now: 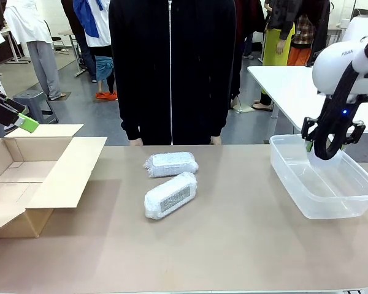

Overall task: Separate and place wrapped and unwrapped clocks.
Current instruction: If the picked Digital clock is wrapped, place it in the Package Box ; if not, place it in the Organizing box.

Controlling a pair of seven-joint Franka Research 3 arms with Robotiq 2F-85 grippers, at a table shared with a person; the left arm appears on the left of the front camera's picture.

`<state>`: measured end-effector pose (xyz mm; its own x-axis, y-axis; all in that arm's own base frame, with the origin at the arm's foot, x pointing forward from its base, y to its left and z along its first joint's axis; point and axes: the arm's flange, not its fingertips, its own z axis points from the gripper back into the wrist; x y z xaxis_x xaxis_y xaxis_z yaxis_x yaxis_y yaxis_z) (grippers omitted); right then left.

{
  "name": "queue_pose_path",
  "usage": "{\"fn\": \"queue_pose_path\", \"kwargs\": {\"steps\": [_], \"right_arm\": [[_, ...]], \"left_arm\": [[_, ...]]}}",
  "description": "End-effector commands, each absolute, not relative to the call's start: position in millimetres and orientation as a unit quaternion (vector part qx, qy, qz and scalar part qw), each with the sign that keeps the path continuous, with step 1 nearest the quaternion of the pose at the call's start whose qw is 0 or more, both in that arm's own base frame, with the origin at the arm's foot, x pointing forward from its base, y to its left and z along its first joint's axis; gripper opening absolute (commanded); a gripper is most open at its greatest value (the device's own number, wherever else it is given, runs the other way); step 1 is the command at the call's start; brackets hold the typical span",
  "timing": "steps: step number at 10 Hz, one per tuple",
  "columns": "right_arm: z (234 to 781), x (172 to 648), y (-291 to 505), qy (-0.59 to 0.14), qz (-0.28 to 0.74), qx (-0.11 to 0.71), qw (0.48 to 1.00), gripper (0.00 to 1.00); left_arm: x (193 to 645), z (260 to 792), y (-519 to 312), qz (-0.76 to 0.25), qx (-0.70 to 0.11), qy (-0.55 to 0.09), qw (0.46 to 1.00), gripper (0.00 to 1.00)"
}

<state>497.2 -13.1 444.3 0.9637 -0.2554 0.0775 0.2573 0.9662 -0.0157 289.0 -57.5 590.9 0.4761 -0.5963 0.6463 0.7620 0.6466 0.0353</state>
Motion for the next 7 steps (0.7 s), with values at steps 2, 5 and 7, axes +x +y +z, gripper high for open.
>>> {"fn": "queue_pose_path", "kwargs": {"steps": [2,5,7], "right_arm": [[410.1,513.7,-24.8,-0.024,-0.157,-0.014,0.987,0.78],[396.7,518.8,-26.7,-0.025,-0.191,-0.009,0.981,0.78],[395.5,518.4,-26.5,-0.038,-0.191,-0.005,0.981,0.78]], "left_arm": [[289.3,590.4,-57.4,-0.4,-0.13,-0.32,0.849,1.0],[289.3,590.4,-57.4,-0.4,-0.13,-0.32,0.849,1.0],[289.3,590.4,-57.4,-0.4,-0.13,-0.32,0.849,1.0]]}}
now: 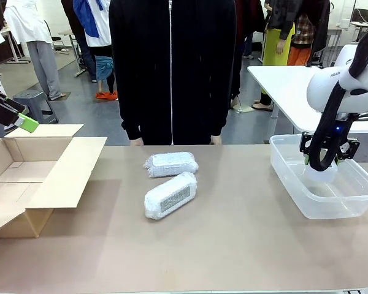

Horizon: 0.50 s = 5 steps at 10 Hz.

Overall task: Separate and place wrapped and unwrapped clocks.
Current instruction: If the picked Digital clock is wrapped, place it in the Package Box ; if not, place it in the Organizing box.

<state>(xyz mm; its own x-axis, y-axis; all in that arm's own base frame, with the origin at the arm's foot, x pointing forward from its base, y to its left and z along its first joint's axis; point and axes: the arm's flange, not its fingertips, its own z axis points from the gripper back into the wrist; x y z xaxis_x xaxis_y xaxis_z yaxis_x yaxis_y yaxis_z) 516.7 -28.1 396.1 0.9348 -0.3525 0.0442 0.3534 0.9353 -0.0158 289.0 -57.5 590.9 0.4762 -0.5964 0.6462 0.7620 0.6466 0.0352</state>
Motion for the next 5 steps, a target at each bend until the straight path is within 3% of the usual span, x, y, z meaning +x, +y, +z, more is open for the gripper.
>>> {"fn": "queue_pose_path", "kwargs": {"steps": [1,5], "right_arm": [[395.2,518.1,-25.6,-0.038,-0.19,-0.003,0.981,1.0],[397.8,518.8,-26.8,-0.02,-0.181,0.002,0.983,1.0]], "left_arm": [[289.3,590.4,-57.4,-0.4,-0.13,-0.32,0.849,1.0],[289.3,590.4,-57.4,-0.4,-0.13,-0.32,0.849,1.0]]}}
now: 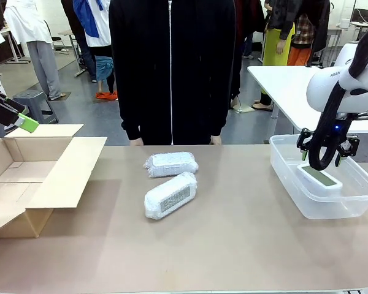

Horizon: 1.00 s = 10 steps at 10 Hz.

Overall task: Separate and place wrapped and unwrapped clocks.
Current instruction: If the picked Digital clock is wrapped, place it in the Package Box ; if not, place it in the Organizing box.

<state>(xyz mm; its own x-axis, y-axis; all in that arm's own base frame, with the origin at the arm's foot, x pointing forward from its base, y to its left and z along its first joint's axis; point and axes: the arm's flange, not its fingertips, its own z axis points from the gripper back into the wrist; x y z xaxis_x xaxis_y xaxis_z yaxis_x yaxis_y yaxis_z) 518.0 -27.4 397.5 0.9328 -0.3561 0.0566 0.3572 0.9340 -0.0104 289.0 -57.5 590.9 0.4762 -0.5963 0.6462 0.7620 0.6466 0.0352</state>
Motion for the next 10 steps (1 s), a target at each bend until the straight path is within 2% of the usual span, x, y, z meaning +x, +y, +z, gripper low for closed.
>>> {"fn": "queue_pose_path", "kwargs": {"steps": [1,5,7,10], "right_arm": [[398.1,518.8,-26.8,-0.017,-0.179,0.004,0.984,1.0],[414.8,511.7,-24.9,-0.016,-0.162,-0.006,0.987,1.0],[468.7,491.6,-17.3,-0.035,-0.12,-0.028,0.992,1.0],[538.2,463.8,-3.2,-0.049,-0.062,0.0,0.997,1.0]], "left_arm": [[289.3,590.4,-57.4,-0.4,-0.13,-0.32,0.849,1.0],[289.3,590.4,-57.4,-0.4,-0.13,-0.32,0.849,1.0],[289.3,590.4,-57.4,-0.4,-0.13,-0.32,0.849,1.0],[289.3,590.4,-57.4,-0.4,-0.13,-0.32,0.849,1.0]]}}
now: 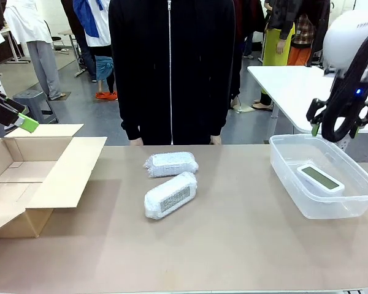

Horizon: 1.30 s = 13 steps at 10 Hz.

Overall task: Separate and place wrapped and unwrapped clocks.
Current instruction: If the picked Digital clock is wrapped, place it in the Package Box ; if not, place it in the Organizing box.

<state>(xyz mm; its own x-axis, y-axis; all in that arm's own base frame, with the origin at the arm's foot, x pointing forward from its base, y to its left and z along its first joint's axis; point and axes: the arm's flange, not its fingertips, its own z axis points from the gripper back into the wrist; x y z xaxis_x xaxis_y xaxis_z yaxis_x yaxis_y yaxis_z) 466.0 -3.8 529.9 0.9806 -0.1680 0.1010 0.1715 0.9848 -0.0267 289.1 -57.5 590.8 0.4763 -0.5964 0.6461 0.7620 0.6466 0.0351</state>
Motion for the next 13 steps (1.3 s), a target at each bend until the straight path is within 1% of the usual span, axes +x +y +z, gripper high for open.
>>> {"fn": "queue_pose_path", "kwargs": {"steps": [1,3,4,5,6,7,13], "right_arm": [[555.9,454.4,0.8,-0.051,-0.041,-0.004,0.998,1.0],[579.6,441.9,5.5,-0.059,-0.009,0.003,0.998,1.0],[583.1,441.8,6.2,-0.062,-0.004,0.0,0.998,1.0],[581.5,444.8,7.3,-0.067,-0.011,0.006,0.998,1.0],[580.3,453.9,10.3,-0.051,-0.056,0.024,0.997,1.0],[587.4,439.9,8.7,-0.068,-0.015,-0.014,0.997,1.0],[587.4,439.9,8.7,-0.068,-0.015,-0.014,0.997,1.0]], "left_arm": [[289.3,590.4,-57.4,-0.4,-0.13,-0.32,0.849,1.0],[289.3,590.4,-57.4,-0.4,-0.13,-0.32,0.849,1.0],[289.3,590.4,-57.4,-0.4,-0.13,-0.32,0.849,1.0],[289.3,590.4,-57.4,-0.4,-0.13,-0.32,0.849,1.0],[289.3,590.4,-57.4,-0.4,-0.13,-0.32,0.849,1.0],[289.3,590.4,-57.4,-0.4,-0.13,-0.32,0.849,1.0],[289.3,590.4,-57.4,-0.4,-0.13,-0.32,0.849,1.0]]}}
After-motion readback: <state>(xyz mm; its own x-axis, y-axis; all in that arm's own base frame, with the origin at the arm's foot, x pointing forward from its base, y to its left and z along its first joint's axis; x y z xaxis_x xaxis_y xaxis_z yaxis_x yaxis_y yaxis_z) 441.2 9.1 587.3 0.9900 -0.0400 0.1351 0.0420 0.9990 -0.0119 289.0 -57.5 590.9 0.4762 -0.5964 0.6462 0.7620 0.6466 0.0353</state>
